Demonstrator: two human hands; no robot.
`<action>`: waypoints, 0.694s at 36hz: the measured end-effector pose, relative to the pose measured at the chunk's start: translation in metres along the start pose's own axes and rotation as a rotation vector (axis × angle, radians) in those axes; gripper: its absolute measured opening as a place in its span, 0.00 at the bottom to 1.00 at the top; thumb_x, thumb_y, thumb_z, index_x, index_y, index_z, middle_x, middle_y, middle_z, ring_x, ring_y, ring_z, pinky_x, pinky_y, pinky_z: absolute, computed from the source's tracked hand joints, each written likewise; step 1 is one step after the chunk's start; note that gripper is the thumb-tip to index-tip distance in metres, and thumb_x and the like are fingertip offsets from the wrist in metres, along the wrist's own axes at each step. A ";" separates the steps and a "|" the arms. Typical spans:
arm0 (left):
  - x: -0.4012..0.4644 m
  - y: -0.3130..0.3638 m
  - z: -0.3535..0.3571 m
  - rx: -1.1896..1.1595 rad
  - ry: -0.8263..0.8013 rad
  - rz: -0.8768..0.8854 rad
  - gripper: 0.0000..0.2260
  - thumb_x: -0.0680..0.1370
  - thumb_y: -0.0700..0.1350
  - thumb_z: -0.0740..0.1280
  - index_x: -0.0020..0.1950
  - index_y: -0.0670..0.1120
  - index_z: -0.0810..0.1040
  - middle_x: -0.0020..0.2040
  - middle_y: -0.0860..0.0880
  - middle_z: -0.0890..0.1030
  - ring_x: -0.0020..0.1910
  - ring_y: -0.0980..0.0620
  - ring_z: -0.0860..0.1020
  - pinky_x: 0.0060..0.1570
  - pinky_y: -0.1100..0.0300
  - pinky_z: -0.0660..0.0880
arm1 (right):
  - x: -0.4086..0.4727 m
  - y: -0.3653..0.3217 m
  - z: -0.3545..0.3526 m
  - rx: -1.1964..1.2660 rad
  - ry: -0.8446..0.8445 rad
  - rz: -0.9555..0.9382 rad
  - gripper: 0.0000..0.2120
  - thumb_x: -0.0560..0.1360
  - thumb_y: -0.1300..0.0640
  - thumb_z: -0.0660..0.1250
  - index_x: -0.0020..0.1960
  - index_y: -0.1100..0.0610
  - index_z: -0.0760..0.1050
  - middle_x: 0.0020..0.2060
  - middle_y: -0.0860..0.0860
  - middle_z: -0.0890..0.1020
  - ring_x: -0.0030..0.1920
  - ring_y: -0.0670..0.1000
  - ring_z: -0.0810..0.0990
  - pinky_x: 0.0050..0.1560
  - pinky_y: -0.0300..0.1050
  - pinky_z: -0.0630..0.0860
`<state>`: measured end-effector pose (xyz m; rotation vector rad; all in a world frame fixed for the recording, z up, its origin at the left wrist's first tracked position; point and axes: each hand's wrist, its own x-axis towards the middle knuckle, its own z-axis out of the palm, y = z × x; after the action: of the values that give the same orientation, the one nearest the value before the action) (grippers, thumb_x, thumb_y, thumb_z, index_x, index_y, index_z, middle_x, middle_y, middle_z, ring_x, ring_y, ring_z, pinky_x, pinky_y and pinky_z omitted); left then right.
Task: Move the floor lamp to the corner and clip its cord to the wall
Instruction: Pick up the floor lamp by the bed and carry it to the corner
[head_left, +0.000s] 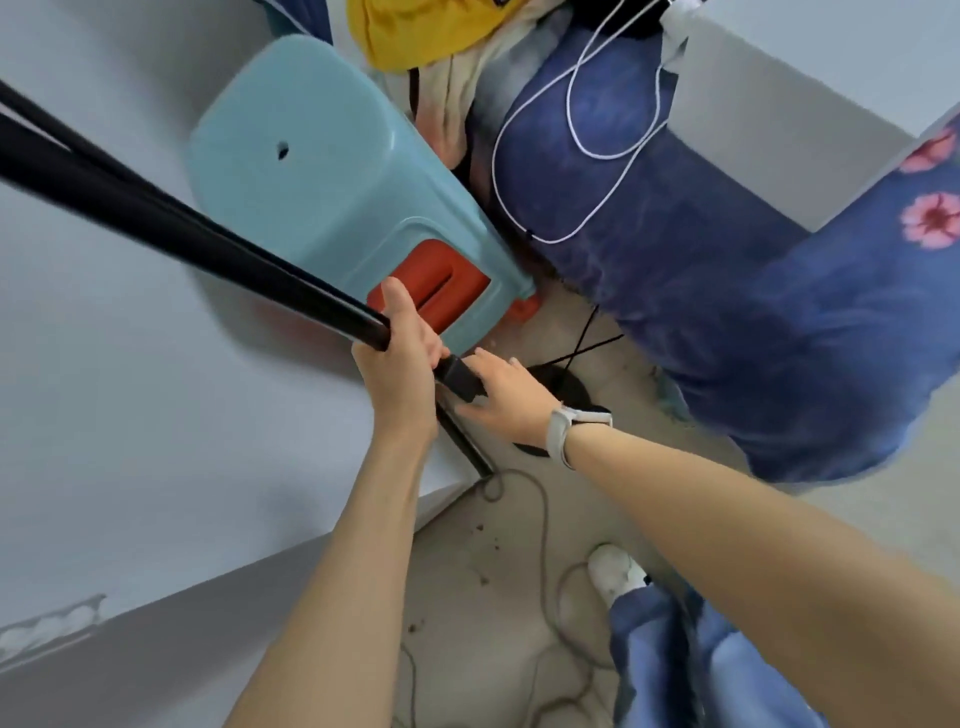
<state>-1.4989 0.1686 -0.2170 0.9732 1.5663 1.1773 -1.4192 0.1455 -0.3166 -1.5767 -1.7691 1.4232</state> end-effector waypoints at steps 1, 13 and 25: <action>0.000 -0.002 -0.004 -0.002 -0.001 -0.001 0.27 0.77 0.55 0.59 0.19 0.53 0.59 0.17 0.58 0.60 0.20 0.56 0.60 0.24 0.66 0.67 | 0.003 -0.001 0.006 0.050 0.016 0.010 0.12 0.74 0.57 0.64 0.56 0.56 0.71 0.54 0.55 0.78 0.56 0.57 0.75 0.63 0.59 0.68; -0.012 0.019 -0.036 0.015 -0.028 -0.001 0.26 0.77 0.55 0.58 0.19 0.53 0.60 0.18 0.57 0.59 0.20 0.55 0.60 0.25 0.63 0.66 | -0.007 -0.028 0.040 0.215 0.041 -0.008 0.13 0.75 0.64 0.56 0.37 0.48 0.62 0.35 0.50 0.71 0.35 0.53 0.68 0.37 0.47 0.63; -0.088 0.092 -0.030 0.013 -0.215 0.026 0.26 0.77 0.55 0.58 0.20 0.51 0.58 0.18 0.56 0.59 0.18 0.55 0.58 0.22 0.64 0.62 | -0.113 -0.073 0.019 0.251 0.036 0.042 0.11 0.76 0.62 0.57 0.40 0.50 0.59 0.38 0.56 0.74 0.37 0.57 0.72 0.38 0.50 0.69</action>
<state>-1.4981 0.0992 -0.1061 1.0945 1.3956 1.0441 -1.4380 0.0462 -0.2249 -1.5047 -1.4790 1.5573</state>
